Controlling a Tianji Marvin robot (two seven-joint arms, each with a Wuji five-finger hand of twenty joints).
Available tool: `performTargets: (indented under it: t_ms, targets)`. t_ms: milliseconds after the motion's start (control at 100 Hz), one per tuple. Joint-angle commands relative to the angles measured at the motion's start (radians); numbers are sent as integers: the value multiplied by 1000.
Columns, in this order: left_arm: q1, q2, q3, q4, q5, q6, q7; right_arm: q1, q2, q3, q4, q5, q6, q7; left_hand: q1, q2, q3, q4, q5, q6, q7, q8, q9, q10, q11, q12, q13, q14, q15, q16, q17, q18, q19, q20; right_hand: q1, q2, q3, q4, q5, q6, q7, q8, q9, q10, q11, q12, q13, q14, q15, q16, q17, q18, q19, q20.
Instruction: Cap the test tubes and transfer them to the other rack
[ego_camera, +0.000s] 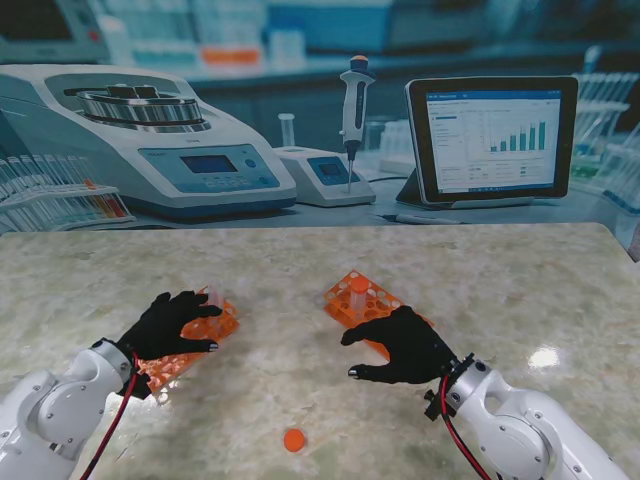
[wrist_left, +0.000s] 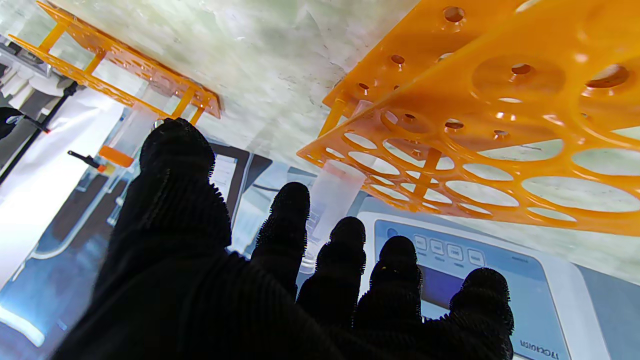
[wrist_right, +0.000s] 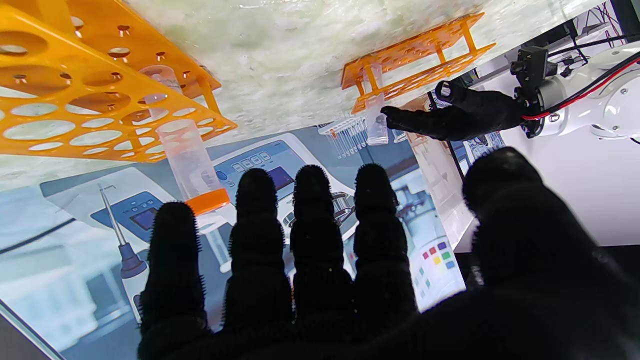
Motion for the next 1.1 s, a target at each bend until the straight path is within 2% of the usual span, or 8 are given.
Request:
performTargets:
  t_ms: [0, 150, 280, 490, 570, 830, 990, 1090]
  targets:
    - [-10, -6, 10, 17, -10, 6, 5, -7, 0, -4, -4, 2, -1, 6, -24, 14, 7, 0, -22, -5, -22, -13, -29, -7, -16, -21, -35, 2, -13, -17, -16, 1, -58, -31, -29, 22, -15, 21, -21, -1, -2, 1, -6, -23, -10, 1, -21, -22, -11, -12, -17, 23, 1, -21]
    - [-20, -6, 24, 33, -15, 17, 6, -6, 0, -5, -5, 3, -1, 6, -20, 14, 7, 0, -23, -8, -21, -13, -30, -8, -16, -21, -34, 3, -13, -17, -16, 1, -58, -32, -29, 22, -15, 21, -21, -1, -2, 1, -5, -22, -9, 1, -20, -22, -11, -12, -17, 22, 1, -22]
    - [-21, -8, 29, 44, -21, 14, 16, -5, 0, -7, -4, 3, 0, 7, -17, 16, 7, 0, -24, -35, -17, -11, -26, -12, -14, -20, -32, 1, -12, -17, -16, 2, -58, -32, -29, 24, -15, 22, -22, -1, -2, 1, -6, -22, -9, 1, -20, -22, -11, -12, -18, 23, 0, -22]
    - [-21, -11, 39, 53, -52, 12, 14, -3, 0, -12, -4, 3, 0, 8, -2, 72, 13, -1, -25, -140, 10, 1, -23, -33, -8, -17, -31, -8, -11, -15, -16, -3, -58, -33, -30, 24, -16, 21, -21, -4, -1, 2, -6, -21, -9, 1, -20, -24, -11, -12, -19, 23, 0, -22]
    - [-22, -11, 43, 55, -67, 16, 10, -2, 1, -13, -4, 4, 1, 10, 26, 115, 8, -3, -14, -202, 40, 16, -23, -53, -2, -15, -31, -17, -11, -14, -15, -12, -61, -40, -30, 26, -17, 21, -21, -1, -1, 2, -6, -21, -10, 1, -21, -23, -12, -12, -18, 22, 0, -22]
    - [-12, -15, 46, 49, -83, 30, 14, 0, 1, -17, -4, 6, 3, 14, 147, 196, -4, -8, 45, -319, 143, 78, -4, -103, 23, -1, -16, -33, -7, -10, -11, -27, -62, -61, -29, 31, -18, 22, -20, -2, -1, 2, -6, -22, -10, 0, -21, -22, -11, -12, -18, 22, 0, -22]
    - [-12, -18, 51, 56, -93, 33, 28, 2, 2, -20, -3, 8, 5, 17, 224, 226, -4, -8, 103, -364, 197, 119, 11, -138, 38, 8, -1, -42, -4, -7, -10, -34, -60, -61, -29, 34, -20, 22, -19, 0, -1, 2, -6, -21, -9, 1, -21, -22, -11, -12, -19, 22, 0, -22]
    - [-10, -20, 51, 56, -94, 35, 35, 4, 2, -22, -2, 9, 6, 19, 236, 227, -7, -7, 110, -356, 205, 121, 13, -146, 44, 12, 6, -42, -2, -6, -10, -35, -59, -61, -28, 34, -21, 22, -21, -3, -1, 2, -5, -22, -9, 1, -21, -22, -11, -12, -19, 21, 0, -22]
